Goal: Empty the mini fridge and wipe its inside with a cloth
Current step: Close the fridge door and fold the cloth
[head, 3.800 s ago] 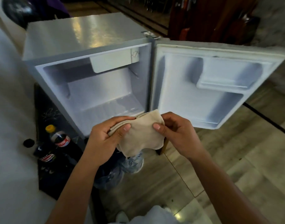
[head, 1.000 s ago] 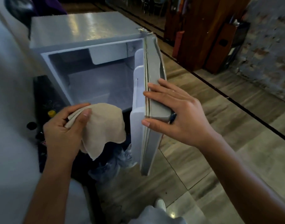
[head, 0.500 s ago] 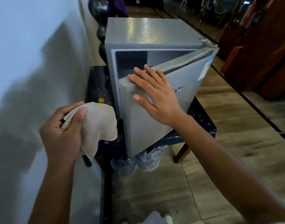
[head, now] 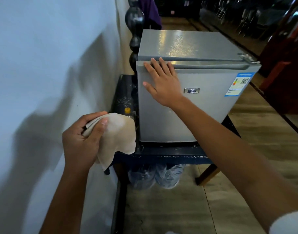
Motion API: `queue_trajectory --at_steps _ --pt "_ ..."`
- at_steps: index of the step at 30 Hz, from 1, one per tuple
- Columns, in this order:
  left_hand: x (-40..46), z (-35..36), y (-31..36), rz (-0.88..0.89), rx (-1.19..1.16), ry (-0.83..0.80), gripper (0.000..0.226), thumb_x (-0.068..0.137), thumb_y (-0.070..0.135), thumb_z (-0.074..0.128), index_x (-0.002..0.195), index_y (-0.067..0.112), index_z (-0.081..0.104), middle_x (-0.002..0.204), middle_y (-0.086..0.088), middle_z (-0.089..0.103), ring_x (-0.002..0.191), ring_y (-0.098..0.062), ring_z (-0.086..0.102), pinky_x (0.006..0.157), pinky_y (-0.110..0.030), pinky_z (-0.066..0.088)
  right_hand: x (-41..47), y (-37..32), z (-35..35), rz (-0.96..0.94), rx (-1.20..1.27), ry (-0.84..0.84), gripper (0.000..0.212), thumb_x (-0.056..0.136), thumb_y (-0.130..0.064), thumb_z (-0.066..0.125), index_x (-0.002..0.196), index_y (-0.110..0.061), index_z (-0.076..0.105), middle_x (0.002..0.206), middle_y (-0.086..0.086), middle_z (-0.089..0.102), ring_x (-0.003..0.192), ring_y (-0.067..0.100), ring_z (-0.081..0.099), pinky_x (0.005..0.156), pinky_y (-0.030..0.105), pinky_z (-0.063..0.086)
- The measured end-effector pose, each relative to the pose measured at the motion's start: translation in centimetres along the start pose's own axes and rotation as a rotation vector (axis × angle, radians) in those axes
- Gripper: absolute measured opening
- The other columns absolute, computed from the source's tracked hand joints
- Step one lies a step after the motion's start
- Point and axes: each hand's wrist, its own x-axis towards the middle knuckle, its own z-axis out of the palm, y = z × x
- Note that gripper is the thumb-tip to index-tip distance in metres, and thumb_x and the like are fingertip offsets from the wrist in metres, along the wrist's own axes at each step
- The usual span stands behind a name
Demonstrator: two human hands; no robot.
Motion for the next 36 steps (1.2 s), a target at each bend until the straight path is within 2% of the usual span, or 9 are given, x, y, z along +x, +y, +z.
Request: queue_trajectory --at_steps 7,9,13,16,20,25,29,34,36 --pt "-0.1 0.1 0.5 0.015 -0.004 -0.088 0.019 0.09 0.013 0.07 0.1 0.029 0.073 0.091 0.029 0.074 0.086 0.006 0.07 0.075 -0.007 0.053 2.1 0.6 0.5 0.042 0.107 0.013 0.071 0.09 -0.043 0.051 0.154 -0.026 0.026 0.162 0.005 0.028 0.152 0.029 0.016 0.124 0.047 0.005" --pt "-0.1 0.3 0.8 0.018 -0.002 -0.121 0.02 0.091 0.015 0.069 0.099 0.032 0.073 0.093 0.027 0.074 0.089 0.003 0.07 0.073 -0.007 0.053 1.9 0.4 -0.1 0.089 0.324 0.074 0.066 0.088 -0.038 0.056 0.149 -0.022 0.037 0.154 0.005 0.041 0.148 0.027 0.027 0.124 0.045 0.011" --pt "-0.5 1.6 1.9 0.004 -0.03 -0.241 0.018 0.089 0.018 0.069 0.099 0.033 0.074 0.096 0.024 0.075 0.093 0.001 0.071 0.072 -0.007 0.052 -0.5 0.4 -3.1 0.183 0.755 0.082 0.045 0.093 -0.032 0.062 0.134 -0.016 0.056 0.135 0.002 0.059 0.125 0.016 0.052 0.11 0.04 0.042" --pt "-1.1 3.8 3.0 0.038 -0.03 -0.356 0.016 0.084 0.028 0.067 0.097 0.033 0.074 0.098 0.026 0.075 0.094 0.004 0.07 0.074 -0.006 0.051 -5.1 0.9 -5.7 0.171 1.012 -0.06 0.033 0.098 -0.031 0.06 0.127 -0.016 0.064 0.128 -0.003 0.065 0.121 0.008 0.058 0.105 0.033 0.048" --pt "-2.1 7.5 4.2 0.085 -0.086 -0.525 0.016 0.085 0.023 0.069 0.098 0.031 0.074 0.101 0.022 0.076 0.095 0.003 0.07 0.078 -0.008 0.051 -13.1 2.9 -8.3 0.205 1.231 -0.175 0.029 0.102 -0.022 0.053 0.128 -0.014 0.063 0.128 -0.004 0.066 0.121 0.004 0.06 0.101 0.021 0.047" --pt "-3.6 12.8 6.1 0.124 -0.209 -0.695 0.018 0.085 0.018 0.069 0.096 0.031 0.073 0.099 0.021 0.077 0.092 0.004 0.071 0.078 -0.008 0.052 -21.3 6.9 -11.1 0.307 1.261 -0.261 0.039 0.1 -0.026 0.051 0.134 -0.01 0.058 0.128 0.001 0.067 0.122 0.013 0.061 0.1 0.031 0.051" --pt "-5.1 16.9 7.6 0.126 -0.268 -0.809 0.023 0.082 0.022 0.071 0.091 0.043 0.076 0.097 0.02 0.077 0.089 0.004 0.071 0.076 -0.009 0.053 -25.9 9.9 -13.0 0.403 1.215 -0.24 0.042 0.092 -0.029 0.066 0.132 -0.016 0.06 0.117 0.001 0.071 0.109 0.013 0.068 0.089 0.03 0.057" --pt "-7.4 21.9 9.2 0.133 -0.3 -0.942 0.029 0.079 0.018 0.069 0.086 0.045 0.077 0.091 0.022 0.077 0.085 0.005 0.071 0.073 -0.006 0.051 -30.3 13.2 -13.9 0.505 1.171 -0.109 0.037 0.081 -0.02 0.08 0.115 -0.013 0.065 0.099 0.0 0.072 0.088 0.01 0.069 0.075 0.018 0.051" --pt "-8.4 23.9 9.6 0.14 -0.297 -0.993 0.025 0.08 0.021 0.073 0.087 0.045 0.077 0.092 0.022 0.077 0.086 0.005 0.071 0.072 -0.005 0.051 -32.0 14.5 -14.3 0.523 1.182 -0.051 0.03 0.079 -0.019 0.081 0.104 -0.014 0.065 0.091 -0.004 0.069 0.081 0.008 0.065 0.073 0.02 0.05"
